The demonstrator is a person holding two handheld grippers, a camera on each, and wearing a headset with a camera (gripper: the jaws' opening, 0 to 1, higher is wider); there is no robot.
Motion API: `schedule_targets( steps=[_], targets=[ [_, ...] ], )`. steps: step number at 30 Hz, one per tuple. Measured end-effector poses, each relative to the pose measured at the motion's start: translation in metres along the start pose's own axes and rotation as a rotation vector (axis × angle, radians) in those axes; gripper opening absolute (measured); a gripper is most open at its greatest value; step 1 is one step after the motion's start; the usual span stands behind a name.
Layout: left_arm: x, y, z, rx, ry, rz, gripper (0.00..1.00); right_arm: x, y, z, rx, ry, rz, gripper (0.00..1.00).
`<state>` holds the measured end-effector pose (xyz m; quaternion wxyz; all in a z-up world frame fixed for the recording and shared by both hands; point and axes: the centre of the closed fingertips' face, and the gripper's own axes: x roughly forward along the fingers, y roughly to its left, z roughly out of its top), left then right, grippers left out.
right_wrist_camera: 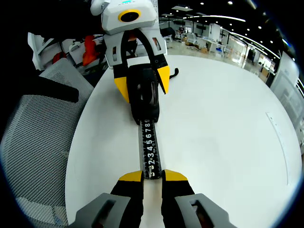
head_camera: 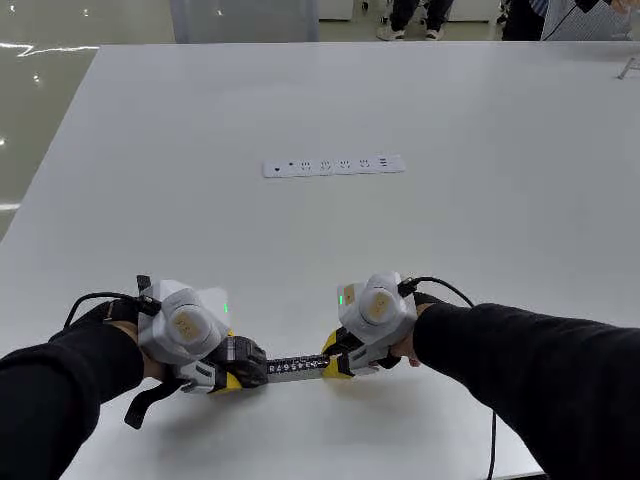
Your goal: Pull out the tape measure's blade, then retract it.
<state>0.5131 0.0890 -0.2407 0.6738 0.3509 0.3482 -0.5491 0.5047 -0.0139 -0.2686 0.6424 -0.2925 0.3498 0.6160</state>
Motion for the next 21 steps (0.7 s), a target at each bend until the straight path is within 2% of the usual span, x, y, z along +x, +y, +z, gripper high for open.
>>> schedule_targets(
  steps=[21],
  targets=[
    [0.0001,-0.0001,-0.0002,-0.006,-0.002,0.003,0.33,-0.0074,-0.0019,-0.0090,0.003,0.005,0.003,0.10]
  ],
)
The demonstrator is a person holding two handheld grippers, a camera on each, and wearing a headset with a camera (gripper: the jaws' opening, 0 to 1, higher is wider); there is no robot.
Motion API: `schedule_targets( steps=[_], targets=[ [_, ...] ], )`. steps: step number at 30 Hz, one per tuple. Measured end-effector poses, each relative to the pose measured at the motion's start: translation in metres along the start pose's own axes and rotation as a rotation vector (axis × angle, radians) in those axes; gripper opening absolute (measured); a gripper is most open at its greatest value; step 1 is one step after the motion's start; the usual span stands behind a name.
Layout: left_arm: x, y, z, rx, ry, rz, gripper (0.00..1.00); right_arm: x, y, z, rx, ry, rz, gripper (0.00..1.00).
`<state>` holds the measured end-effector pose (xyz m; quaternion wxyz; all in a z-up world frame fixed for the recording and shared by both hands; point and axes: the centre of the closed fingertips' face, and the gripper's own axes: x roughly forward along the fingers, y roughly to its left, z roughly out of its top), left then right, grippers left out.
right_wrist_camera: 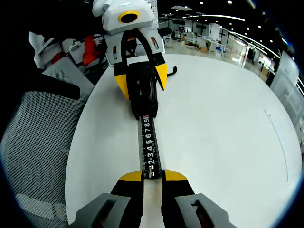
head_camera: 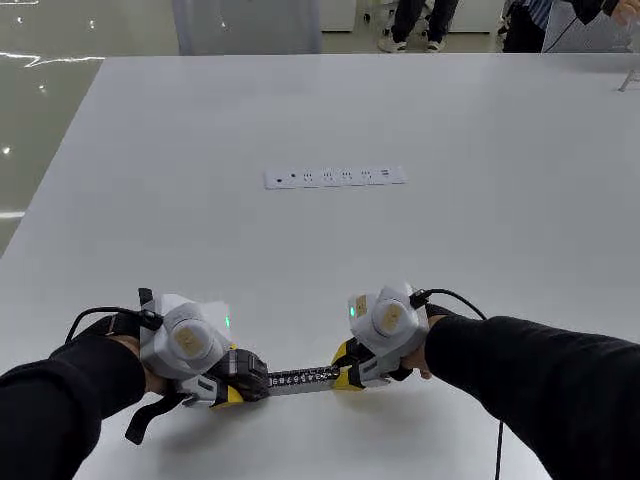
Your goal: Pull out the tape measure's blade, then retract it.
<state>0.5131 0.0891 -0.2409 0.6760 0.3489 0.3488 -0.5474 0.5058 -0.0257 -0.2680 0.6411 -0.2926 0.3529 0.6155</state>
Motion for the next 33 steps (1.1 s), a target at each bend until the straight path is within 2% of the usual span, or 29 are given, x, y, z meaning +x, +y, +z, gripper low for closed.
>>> schedule_targets(
  steps=[33],
  targets=[
    [0.000,0.000,0.000,0.001,0.000,-0.003,0.33,-0.014,-0.002,-0.019,0.021,0.015,-0.008,0.10]
  ],
)
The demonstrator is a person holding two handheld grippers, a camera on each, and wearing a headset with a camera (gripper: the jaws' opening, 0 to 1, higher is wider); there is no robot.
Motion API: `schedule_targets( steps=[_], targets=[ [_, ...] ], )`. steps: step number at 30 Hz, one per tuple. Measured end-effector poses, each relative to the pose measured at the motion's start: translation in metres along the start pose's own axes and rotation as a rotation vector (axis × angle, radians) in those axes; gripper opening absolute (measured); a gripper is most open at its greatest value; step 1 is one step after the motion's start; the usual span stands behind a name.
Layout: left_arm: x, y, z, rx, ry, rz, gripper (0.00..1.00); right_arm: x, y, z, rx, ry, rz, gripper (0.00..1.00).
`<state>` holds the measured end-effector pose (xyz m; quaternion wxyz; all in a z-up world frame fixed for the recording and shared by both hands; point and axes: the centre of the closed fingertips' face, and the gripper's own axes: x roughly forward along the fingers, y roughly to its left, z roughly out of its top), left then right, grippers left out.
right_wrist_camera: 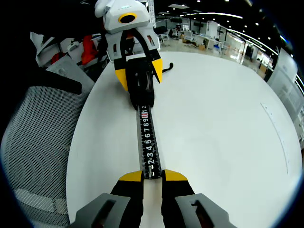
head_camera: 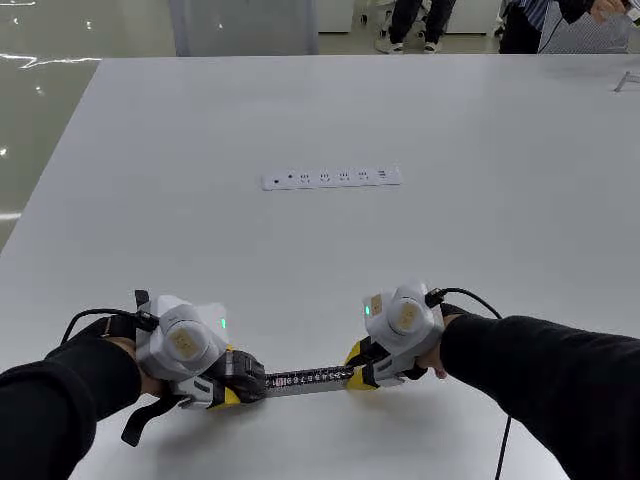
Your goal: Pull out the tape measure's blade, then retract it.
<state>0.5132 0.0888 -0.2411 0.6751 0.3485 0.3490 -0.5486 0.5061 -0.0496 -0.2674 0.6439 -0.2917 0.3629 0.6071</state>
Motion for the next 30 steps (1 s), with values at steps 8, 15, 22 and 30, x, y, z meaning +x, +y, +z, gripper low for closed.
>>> schedule_targets(
  steps=[8,15,22,30],
  targets=[
    [0.000,0.000,0.000,-0.001,-0.002,-0.001,0.33,-0.004,0.000,-0.005,-0.004,0.005,-0.004,0.10],
    [0.000,0.000,-0.001,0.000,-0.003,-0.001,0.33,-0.005,-0.002,-0.009,0.005,0.004,-0.007,0.10],
    [0.000,0.000,-0.001,-0.001,-0.003,-0.001,0.33,-0.008,-0.002,-0.012,0.009,0.007,-0.012,0.10],
    [0.000,0.000,0.000,-0.002,-0.004,0.000,0.33,-0.012,-0.003,-0.017,0.013,0.011,-0.015,0.10]
  ],
)
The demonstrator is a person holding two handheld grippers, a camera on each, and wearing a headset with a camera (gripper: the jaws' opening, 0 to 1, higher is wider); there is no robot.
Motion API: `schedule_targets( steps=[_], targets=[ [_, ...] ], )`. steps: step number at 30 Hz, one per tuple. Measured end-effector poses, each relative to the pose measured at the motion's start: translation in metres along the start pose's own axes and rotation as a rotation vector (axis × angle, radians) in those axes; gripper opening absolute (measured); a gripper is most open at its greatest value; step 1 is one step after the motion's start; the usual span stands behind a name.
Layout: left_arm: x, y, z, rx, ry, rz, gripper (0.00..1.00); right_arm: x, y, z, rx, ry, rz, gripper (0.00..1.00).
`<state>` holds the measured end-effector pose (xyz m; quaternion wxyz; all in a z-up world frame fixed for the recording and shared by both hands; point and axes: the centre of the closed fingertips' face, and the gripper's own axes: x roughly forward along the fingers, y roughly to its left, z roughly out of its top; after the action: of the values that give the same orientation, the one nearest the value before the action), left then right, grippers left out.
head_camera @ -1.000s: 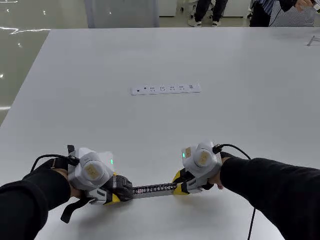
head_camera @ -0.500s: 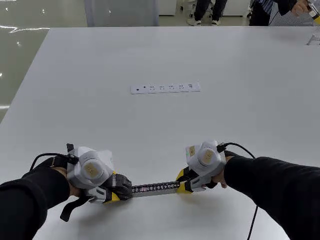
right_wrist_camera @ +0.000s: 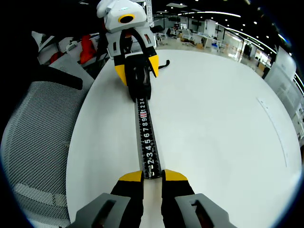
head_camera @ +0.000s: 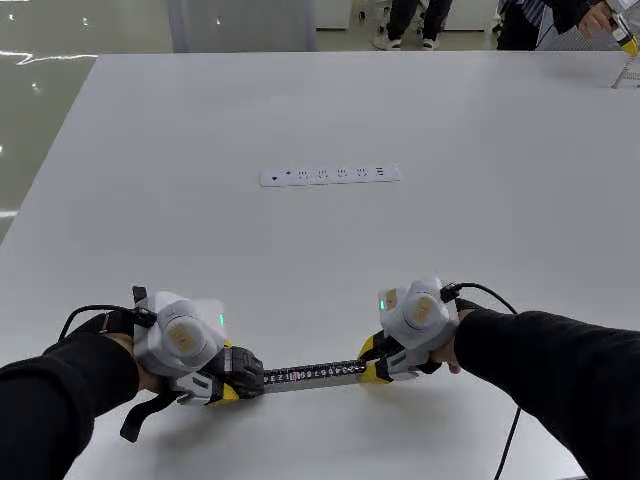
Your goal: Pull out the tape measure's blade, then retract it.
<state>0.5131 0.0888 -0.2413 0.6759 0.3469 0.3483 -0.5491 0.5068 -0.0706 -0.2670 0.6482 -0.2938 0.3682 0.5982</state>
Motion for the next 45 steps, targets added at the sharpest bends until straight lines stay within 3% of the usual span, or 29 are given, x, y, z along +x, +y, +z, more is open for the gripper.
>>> schedule_targets(
  steps=[45],
  targets=[
    [0.000,0.000,0.000,-0.003,0.002,0.004,0.33,-0.012,-0.002,-0.019,0.025,0.015,-0.008,0.10]
  ],
)
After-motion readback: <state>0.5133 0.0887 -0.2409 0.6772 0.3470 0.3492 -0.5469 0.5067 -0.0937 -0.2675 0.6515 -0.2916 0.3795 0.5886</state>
